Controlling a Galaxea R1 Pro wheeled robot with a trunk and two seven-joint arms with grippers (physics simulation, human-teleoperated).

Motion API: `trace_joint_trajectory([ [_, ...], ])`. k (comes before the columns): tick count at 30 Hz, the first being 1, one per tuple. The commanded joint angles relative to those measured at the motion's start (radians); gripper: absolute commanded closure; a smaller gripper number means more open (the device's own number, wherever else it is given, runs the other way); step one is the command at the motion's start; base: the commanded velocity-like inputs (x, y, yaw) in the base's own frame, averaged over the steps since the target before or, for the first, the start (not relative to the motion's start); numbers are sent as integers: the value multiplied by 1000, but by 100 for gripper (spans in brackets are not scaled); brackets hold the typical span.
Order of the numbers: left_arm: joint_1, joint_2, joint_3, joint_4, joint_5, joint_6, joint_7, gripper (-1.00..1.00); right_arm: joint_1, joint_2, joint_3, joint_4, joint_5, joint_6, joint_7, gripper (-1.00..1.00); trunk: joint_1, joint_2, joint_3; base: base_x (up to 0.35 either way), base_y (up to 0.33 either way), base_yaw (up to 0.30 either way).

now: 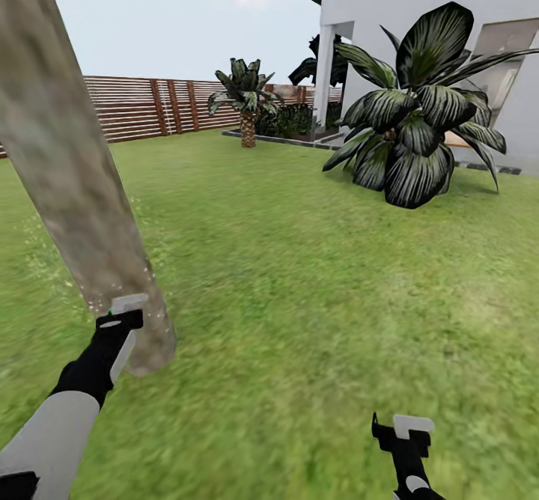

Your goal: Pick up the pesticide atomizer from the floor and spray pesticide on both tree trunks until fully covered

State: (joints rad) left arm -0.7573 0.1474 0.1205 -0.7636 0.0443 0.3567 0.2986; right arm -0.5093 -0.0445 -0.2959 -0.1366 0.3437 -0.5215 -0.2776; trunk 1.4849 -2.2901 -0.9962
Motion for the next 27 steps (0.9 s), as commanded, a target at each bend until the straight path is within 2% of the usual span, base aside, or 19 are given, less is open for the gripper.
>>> trace_joint_trajectory([
  [1, 6, 46, 19, -32, 8, 25, -5, 100, 0, 0, 0, 0, 0, 0, 0, -100, 0, 0, 0, 235, -196, 0],
  [2, 9, 89, 40, -40, 11, 32, -24, 100, 0, 0, 0, 0, 0, 0, 0, -100, 0, 0, 0, 238, -181, 0],
  [3, 10, 108, 52, -44, 10, 35, -51, 100, 0, 0, 0, 0, 0, 0, 0, -100, 0, 0, 0, 206, -136, 0],
  [5, 11, 119, 58, -49, 7, 38, -84, 100, 0, 0, 0, 0, 0, 0, 0, -100, 0, 0, 0, 105, -66, 2],
  [7, 11, 114, 57, -53, 4, 39, -99, 100, 0, 0, 0, 0, 0, 0, 0, -100, 0, 0, 0, 13, -8, 216],
  [11, 0, 77, 57, -54, 0, 50, -100, 100, 0, 0, 0, 0, 0, 0, 0, -100, 0, 0, 0, 2, -1, 270],
  [15, -2, 83, 57, -54, -1, 67, -101, 100, 0, 0, 0, 0, 0, 0, 0, -100, 0, 0, 0, 0, 0, 278],
  [18, 4, 73, 53, -56, -1, 68, -101, 100, 0, 0, 0, 0, 0, 0, 0, -100, 0, 0, 0, 0, 0, 278],
  [20, 0, 57, 19, -56, -2, 70, -100, 100, 0, 0, 0, -1, 0, 0, 0, -100, 0, 0, 0, 0, -8, 267],
  [21, -2, 47, -18, -57, -4, 73, -97, 100, 0, 0, 0, -1, 0, 0, 0, -100, 0, 0, 0, 0, -157, 100],
  [22, -3, 44, -28, -57, -4, 74, -97, 100, 0, 0, 0, -1, 0, 0, 0, -100, 0, 0, 0, 0, -212, 51],
  [25, -3, 47, -35, -57, -4, 74, -96, 100, 0, 0, 0, -1, 0, 0, 0, -100, 0, 0, 0, 0, -251, 17],
  [27, 1, 46, -35, -86, -4, 74, -96, 100, 0, 0, 0, -1, 0, 0, 0, -100, 0, 0, 0, 0, -269, 2],
])
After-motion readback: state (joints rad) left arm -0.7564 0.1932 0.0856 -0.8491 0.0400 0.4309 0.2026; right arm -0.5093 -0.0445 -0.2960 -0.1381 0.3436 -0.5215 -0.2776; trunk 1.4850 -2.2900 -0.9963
